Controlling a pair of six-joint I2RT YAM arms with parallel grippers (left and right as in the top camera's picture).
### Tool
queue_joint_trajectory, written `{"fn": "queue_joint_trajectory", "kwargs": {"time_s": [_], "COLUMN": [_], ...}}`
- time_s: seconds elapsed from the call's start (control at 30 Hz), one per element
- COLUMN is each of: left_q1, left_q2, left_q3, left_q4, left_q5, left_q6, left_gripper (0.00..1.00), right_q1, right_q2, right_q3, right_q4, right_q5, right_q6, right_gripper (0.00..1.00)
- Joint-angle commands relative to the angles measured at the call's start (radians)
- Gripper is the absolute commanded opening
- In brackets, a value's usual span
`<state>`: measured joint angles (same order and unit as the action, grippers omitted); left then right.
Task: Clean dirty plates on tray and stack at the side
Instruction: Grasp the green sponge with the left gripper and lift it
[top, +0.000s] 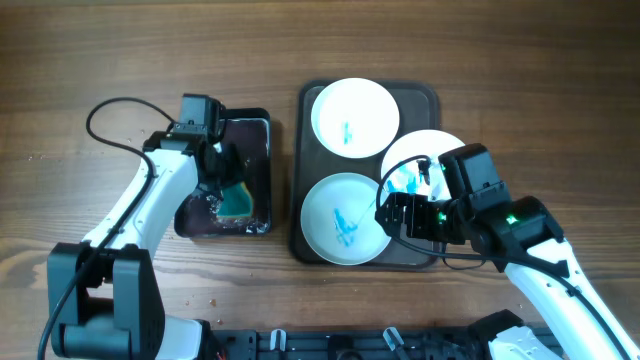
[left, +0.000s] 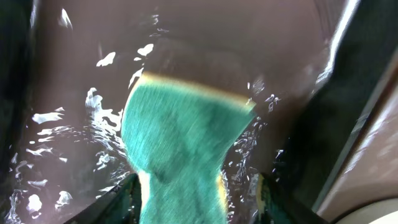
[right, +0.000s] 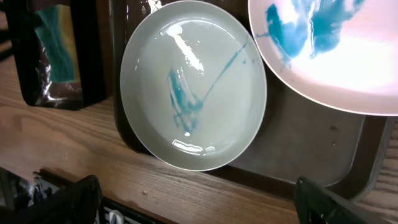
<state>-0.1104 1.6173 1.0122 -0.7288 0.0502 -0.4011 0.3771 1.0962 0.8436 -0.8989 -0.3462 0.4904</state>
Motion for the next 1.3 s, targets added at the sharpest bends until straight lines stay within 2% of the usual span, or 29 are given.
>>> {"fn": "queue_joint_trajectory", "kwargs": {"time_s": [0.0,0.27,0.3,0.33,0.37,0.4,0.57,0.6,0.63,0.67,0.73,0.83,0.9,0.97,1.07,1.13,1.27], "left_q1": [-0.006,-0.006,-0.006,-0.006,-0.006,-0.006,-0.005,-0.006,-0.006,-0.006,-0.006,-0.006,-0.006,-0.006,-0.007,-0.008,-0.008], "left_q2": [0.004,0.144,0.167,0.18,0.182,0.182,0.146,0.135,0.123,0.11,0.078,0.045,0.037,0.04,0.053,0.053,0.053], "left_q3": [0.028,0.001,0.001,0.002,0.002,0.003,0.055,0.072,0.09,0.107,0.14,0.15,0.15,0.148,0.109,0.061,-0.041], "left_q4": [0.043,0.06,0.06,0.06,0.061,0.063,0.04,0.024,0.005,-0.015,-0.066,-0.114,-0.158,-0.206,-0.245,-0.221,-0.076], "left_q5": [-0.04,-0.077,-0.077,-0.077,-0.076,-0.074,-0.073,-0.069,-0.061,-0.05,-0.011,0.037,0.055,0.054,0.054,0.054,0.054], "left_q6": [0.006,0.005,0.005,0.005,0.005,0.005,0.005,0.005,0.005,0.005,0.005,0.005,0.004,0.005,0.001,0.001,0.001], "left_gripper": [0.57,0.57,0.51,0.31,0.15,0.04,0.05,0.15,0.41,0.72,0.83,0.84,0.82,0.72,0.65,0.61,0.56], "right_q1": [0.004,0.004,0.004,0.004,0.004,0.004,0.004,0.004,0.004,0.004,0.004,0.004,0.004,0.004,0.004,0.004,0.004], "right_q2": [0.011,0.011,0.011,0.011,0.011,0.011,0.011,0.011,0.011,0.011,0.011,0.011,0.011,0.011,0.011,0.011,0.011], "right_q3": [-0.003,-0.003,-0.003,-0.003,-0.003,-0.003,-0.003,-0.003,-0.003,-0.003,-0.003,-0.003,-0.003,-0.003,-0.003,-0.003,-0.003], "right_q4": [0.002,0.001,0.002,0.002,0.002,0.003,0.008,0.007,0.006,0.005,0.005,0.005,0.005,0.005,0.008,0.008,0.01], "right_q5": [0.018,0.018,0.018,0.018,0.018,0.018,0.018,0.018,0.018,0.018,0.018,0.018,0.018,0.018,0.018,0.018,0.018], "right_q6": [0.01,0.01,0.01,0.01,0.01,0.01,0.01,0.01,0.01,0.01,0.01,0.01,0.01,0.01,0.011,0.01,0.01], "right_gripper": [1.0,1.0,1.0,1.0,1.0,1.0,1.0,1.0,1.0,1.0,1.0,1.0,1.0,1.0,1.0,1.0,1.0]}}
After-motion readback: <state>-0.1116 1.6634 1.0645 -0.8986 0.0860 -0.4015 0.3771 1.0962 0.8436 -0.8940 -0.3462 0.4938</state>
